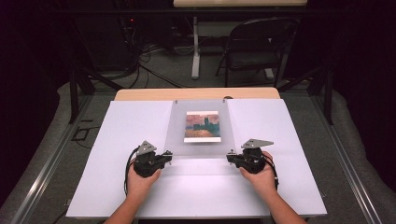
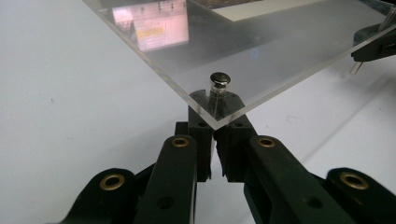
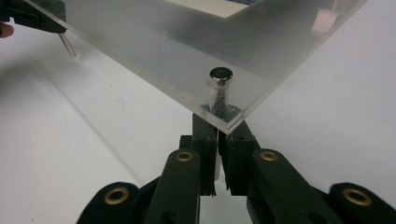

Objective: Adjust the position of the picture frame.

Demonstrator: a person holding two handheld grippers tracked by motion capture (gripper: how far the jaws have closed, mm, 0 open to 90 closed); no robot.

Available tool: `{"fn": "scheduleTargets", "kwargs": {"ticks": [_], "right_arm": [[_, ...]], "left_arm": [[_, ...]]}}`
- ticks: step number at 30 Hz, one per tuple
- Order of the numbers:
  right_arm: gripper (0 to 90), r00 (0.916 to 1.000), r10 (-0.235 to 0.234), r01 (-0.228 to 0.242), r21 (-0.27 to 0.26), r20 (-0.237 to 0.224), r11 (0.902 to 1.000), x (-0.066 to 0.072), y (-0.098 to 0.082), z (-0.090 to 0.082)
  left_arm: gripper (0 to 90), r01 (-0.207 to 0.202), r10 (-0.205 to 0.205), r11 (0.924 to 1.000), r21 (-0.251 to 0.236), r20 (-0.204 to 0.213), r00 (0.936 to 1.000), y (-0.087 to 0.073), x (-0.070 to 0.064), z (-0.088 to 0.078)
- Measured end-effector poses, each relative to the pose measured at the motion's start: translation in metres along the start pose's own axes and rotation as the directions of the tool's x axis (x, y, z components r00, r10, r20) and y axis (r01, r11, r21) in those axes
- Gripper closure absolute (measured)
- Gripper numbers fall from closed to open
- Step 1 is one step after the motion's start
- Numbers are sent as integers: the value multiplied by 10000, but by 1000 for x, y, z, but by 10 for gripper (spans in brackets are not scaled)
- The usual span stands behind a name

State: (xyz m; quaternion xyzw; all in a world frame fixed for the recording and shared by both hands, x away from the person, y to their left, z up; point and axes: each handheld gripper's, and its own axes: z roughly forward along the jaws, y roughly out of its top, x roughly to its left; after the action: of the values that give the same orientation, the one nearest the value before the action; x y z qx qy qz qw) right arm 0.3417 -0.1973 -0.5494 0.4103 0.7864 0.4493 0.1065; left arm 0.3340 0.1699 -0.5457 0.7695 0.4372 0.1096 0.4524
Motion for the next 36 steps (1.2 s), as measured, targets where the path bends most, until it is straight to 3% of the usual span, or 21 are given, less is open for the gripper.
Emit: {"fn": "scheduleTargets", "kwargs": {"ticks": [7, 12, 16, 21, 28, 31, 36], "right_arm": [[851, 9999, -94, 93, 324, 54, 9994, 0, -4, 5], [843, 10000, -1, -1, 281, 39, 9996, 0, -5, 5], [775, 10000, 84, -84, 4, -29, 10000, -1, -4, 2], [658, 9998, 45, -44, -43, 181, 10000, 1, -8, -4], [509, 9985, -303, 313, -206, 460, 9993, 8, -13, -16], [479, 9975, -476, 494, -332, 532, 9982, 9, -16, -22], [438, 9967, -450, 493, -633, 676, 9968, 12, -20, -35]], "left_arm": [[844, -31, 32, 9998, 215, -58, 10000, -5, 0, 4], [844, -40, 41, 9999, 151, -86, 10000, -6, 0, 4], [832, 3, -3, 10000, 87, -49, 10000, -7, 0, 4], [718, -50, 49, 10000, -28, -76, 10000, -10, -2, 3], [484, -43, 39, 9999, -158, -214, 9998, -16, -2, -3], [442, 44, -48, 9998, -211, -202, 9998, -18, -2, -8], [402, -166, 156, 9993, -341, -313, 9994, -20, -2, -18]]}}
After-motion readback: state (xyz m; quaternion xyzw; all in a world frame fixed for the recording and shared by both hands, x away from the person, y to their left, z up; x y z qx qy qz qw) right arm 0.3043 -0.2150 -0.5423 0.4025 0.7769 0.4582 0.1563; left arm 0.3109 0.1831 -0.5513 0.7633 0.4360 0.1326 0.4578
